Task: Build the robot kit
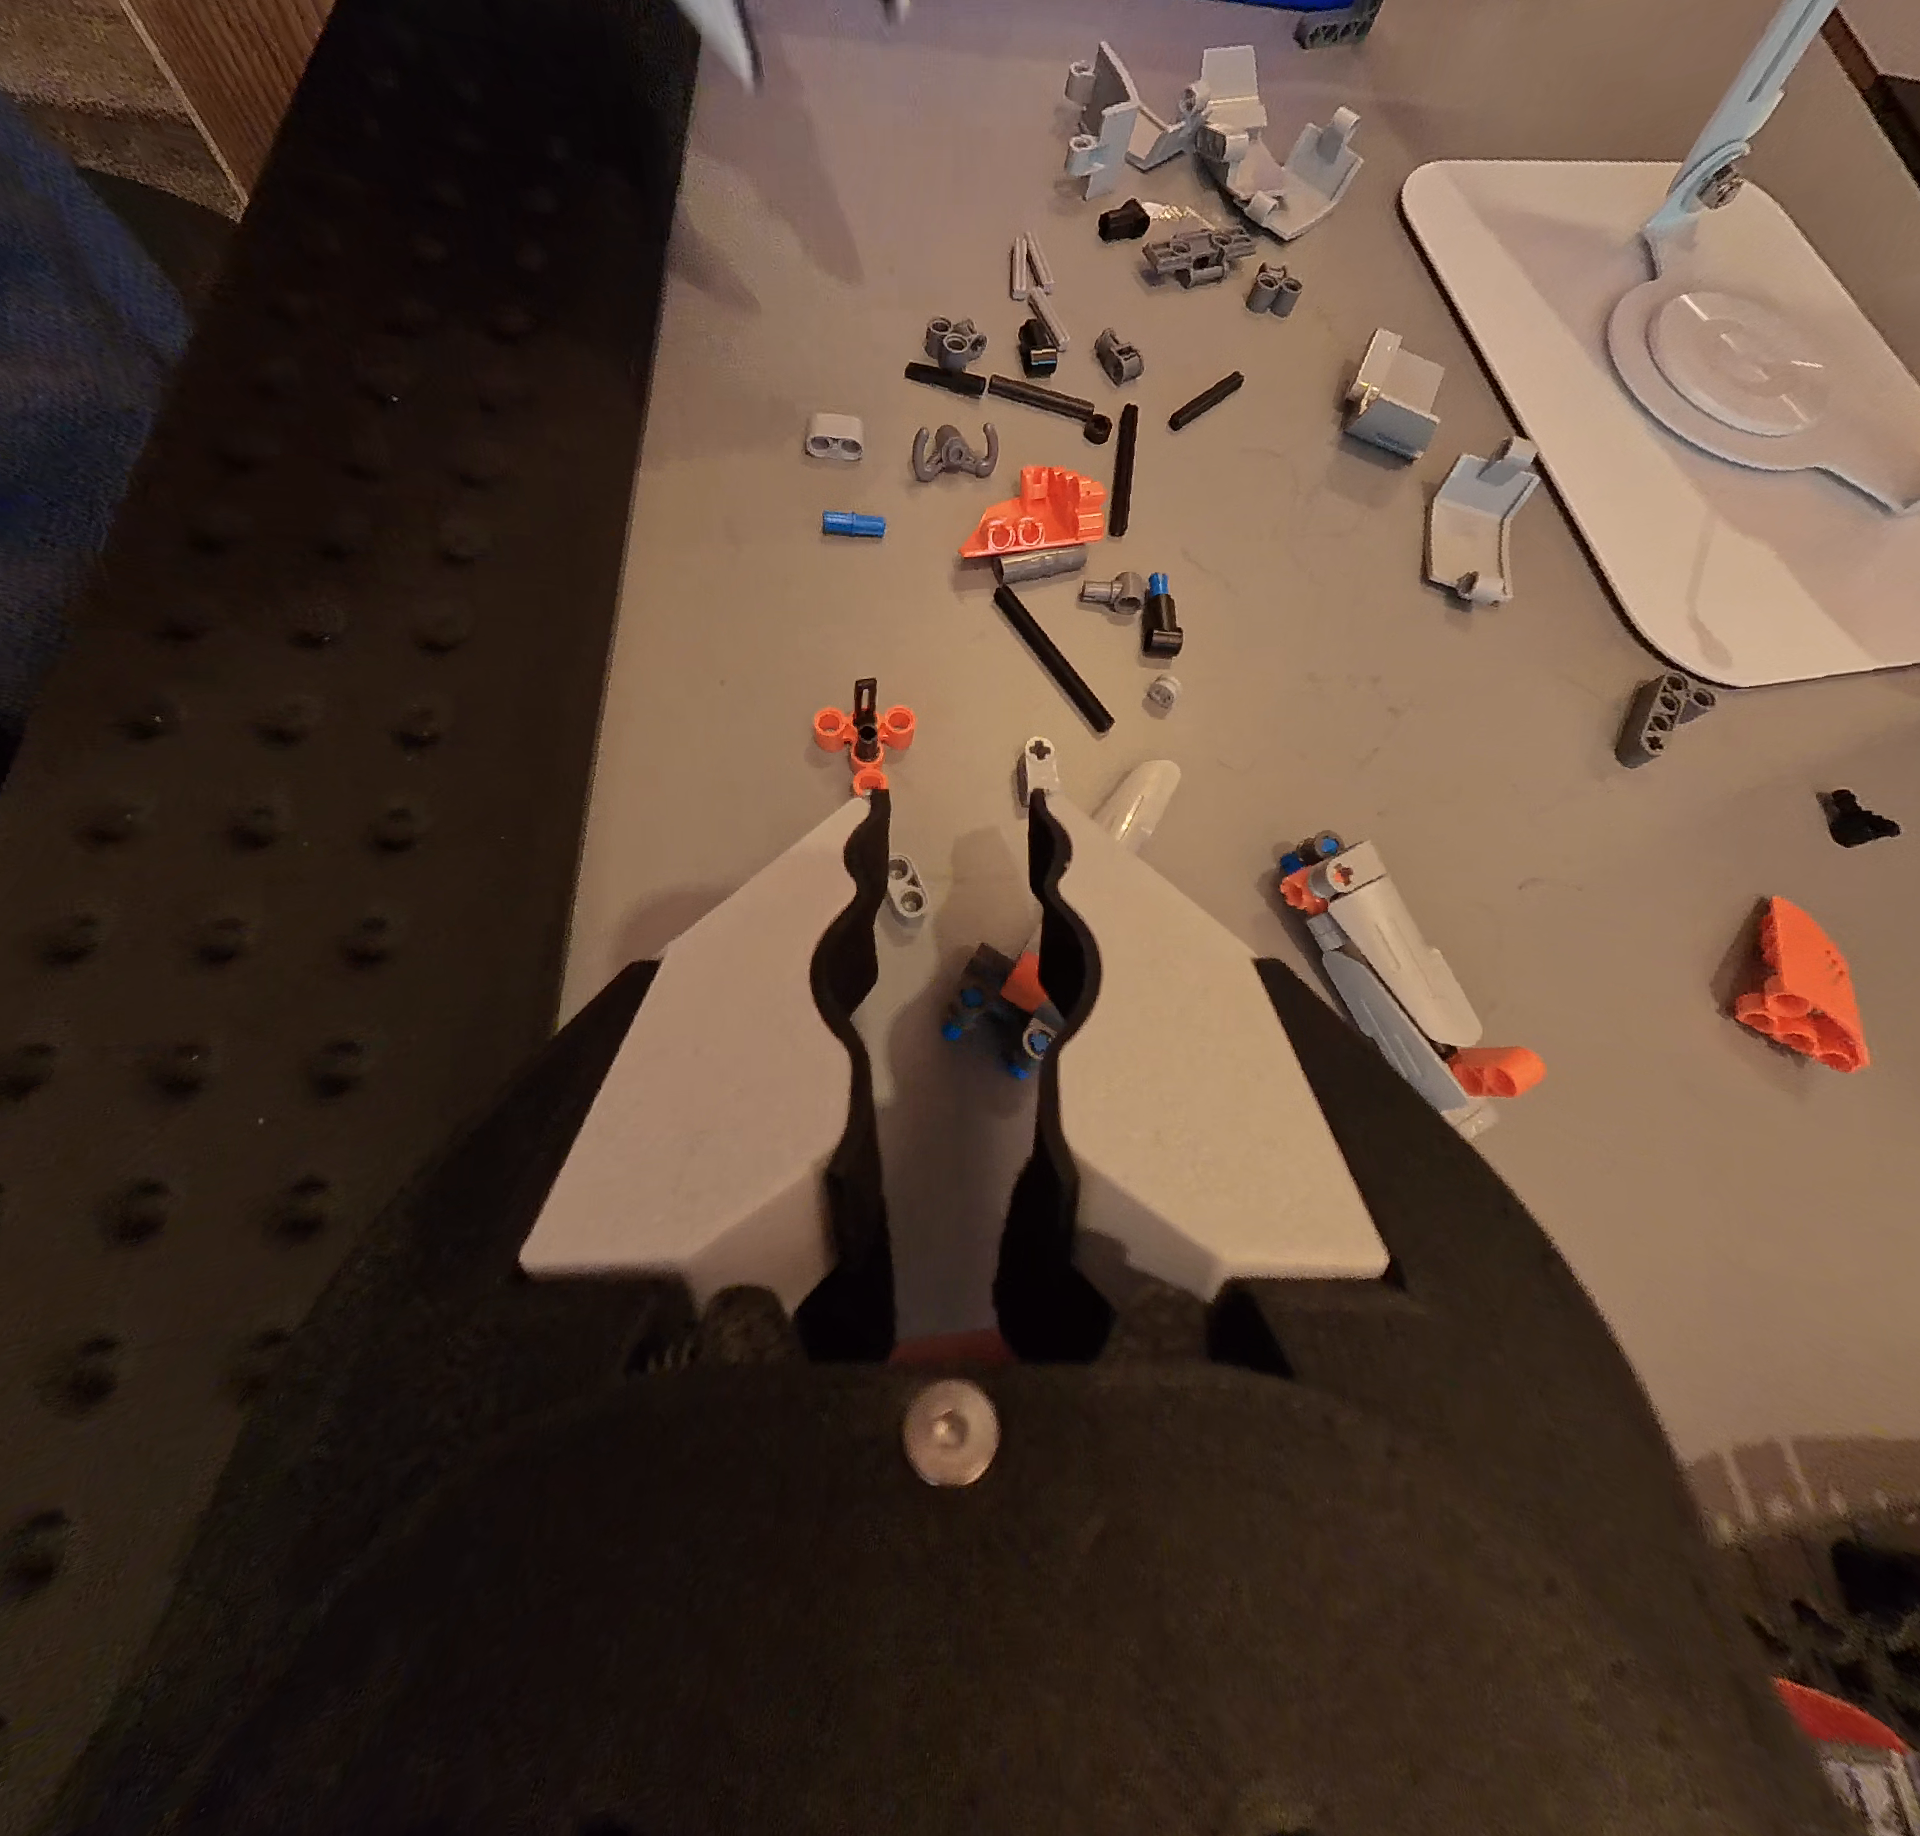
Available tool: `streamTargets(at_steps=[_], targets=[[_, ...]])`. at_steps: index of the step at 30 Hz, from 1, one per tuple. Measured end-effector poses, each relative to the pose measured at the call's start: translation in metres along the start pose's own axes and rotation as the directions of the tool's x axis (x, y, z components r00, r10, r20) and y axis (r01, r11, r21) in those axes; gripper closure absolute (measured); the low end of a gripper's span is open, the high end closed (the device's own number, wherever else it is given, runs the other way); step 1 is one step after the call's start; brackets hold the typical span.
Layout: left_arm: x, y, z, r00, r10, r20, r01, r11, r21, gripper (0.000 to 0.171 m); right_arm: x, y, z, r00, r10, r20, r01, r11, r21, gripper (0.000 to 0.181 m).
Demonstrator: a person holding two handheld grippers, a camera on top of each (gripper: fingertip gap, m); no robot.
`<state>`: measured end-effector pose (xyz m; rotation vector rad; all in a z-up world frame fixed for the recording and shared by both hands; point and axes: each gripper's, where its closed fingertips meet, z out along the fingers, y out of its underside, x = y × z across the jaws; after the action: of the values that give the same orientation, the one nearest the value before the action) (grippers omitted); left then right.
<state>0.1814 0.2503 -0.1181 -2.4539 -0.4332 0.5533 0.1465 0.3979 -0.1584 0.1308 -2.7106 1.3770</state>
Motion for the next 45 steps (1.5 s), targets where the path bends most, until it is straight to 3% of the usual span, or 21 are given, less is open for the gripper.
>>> streamTargets(at_steps=[4, 9, 12, 15, 17, 21, 23, 25, 27, 29, 31, 32, 34, 38, 45], targets=[[-0.054, 0.013, -0.08, 0.969, -0.019, 0.247, 0.027, 0.999, -0.028, 0.145, 0.002, 0.003, -0.001, 1.0, 0.012, 0.0, -0.012, 1.0, 0.017, 0.157], [-0.114, 0.099, -0.155, 0.862, -0.101, 0.497, 0.225, 0.954, -0.197, 0.149, 0.004, 0.005, 0.0, 1.0, 0.028, 0.005, -0.029, 0.999, 0.035, 0.157], [-0.131, 0.149, -0.174, 0.809, -0.126, 0.574, 0.325, 0.91, -0.259, 0.149, 0.009, 0.008, 0.0, 0.999, 0.04, -0.011, -0.039, 0.999, 0.035, 0.157], [-0.144, 0.187, -0.184, 0.757, -0.178, 0.629, 0.409, 0.88, -0.243, 0.146, 0.017, 0.007, -0.003, 0.998, 0.056, -0.033, -0.054, 0.997, 0.058, 0.158], [-0.158, 0.214, -0.197, 0.681, -0.207, 0.702, 0.485, 0.846, -0.221, 0.139, 0.021, 0.006, -0.004, 0.997, 0.064, -0.047, -0.06, 0.996, 0.073, 0.158], [-0.172, 0.259, -0.217, 0.522, -0.322, 0.789, 0.632, 0.768, -0.105, 0.128, 0.03, 0.007, -0.005, 0.995, 0.076, -0.071, -0.069, 0.994, 0.088, 0.158], [-0.17, 0.284, -0.222, 0.42, -0.417, 0.806, 0.728, 0.685, -0.025, 0.12, 0.034, 0.005, -0.005, 0.993, 0.071, -0.093, -0.062, 0.993, 0.099, 0.159], [-0.167, 0.298, -0.217, 0.385, -0.481, 0.787, 0.761, 0.648, 0.023, 0.122, 0.037, 0.006, -0.005, 0.992, 0.076, -0.104, -0.066, 0.993, 0.097, 0.159], [-0.165, 0.303, -0.211, 0.399, -0.481, 0.781, 0.759, 0.651, 0.014, 0.122, 0.039, 0.005, -0.004, 0.99, 0.074, -0.12, -0.062, 0.993, 0.098, 0.16], [-0.167, 0.279, -0.21, 0.442, -0.448, 0.778, 0.682, 0.731, 0.033, 0.129, 0.041, 0.006, -0.002, 0.989, 0.071, -0.129, -0.06, 0.994, 0.087, 0.16], [-0.158, 0.243, -0.196, 0.578, -0.39, 0.717, 0.564, 0.825, -0.007, 0.14, 0.042, 0.007, -0.001, 0.989, 0.06, -0.135, -0.05, 0.996, 0.074, 0.16], [-0.152, 0.238, -0.187, 0.619, -0.374, 0.691, 0.559, 0.828, -0.053, 0.142, 0.041, 0.008, 0.0, 0.989, 0.055, -0.134, -0.046, 0.996, 0.071, 0.161], [-0.136, 0.254, -0.165, 0.701, -0.36, 0.616, 0.593, 0.774, -0.222, 0.142, 0.04, 0.008, 0.0, 0.99, 0.05, -0.129, -0.041, 0.997, 0.07, 0.161], [-0.125, 0.291, -0.139, 0.701, -0.442, 0.56, 0.681, 0.646, -0.344, 0.144, 0.036, 0.008, -0.004, 0.992, 0.047, -0.117, -0.038, 0.996, 0.079, 0.161], [-0.118, 0.297, -0.117, 0.661, -0.546, 0.514, 0.74, 0.588, -0.327, 0.15, 0.031, 0.007, -0.008, 0.994, 0.05, -0.092, -0.04, 0.994, 0.1, 0.161]])
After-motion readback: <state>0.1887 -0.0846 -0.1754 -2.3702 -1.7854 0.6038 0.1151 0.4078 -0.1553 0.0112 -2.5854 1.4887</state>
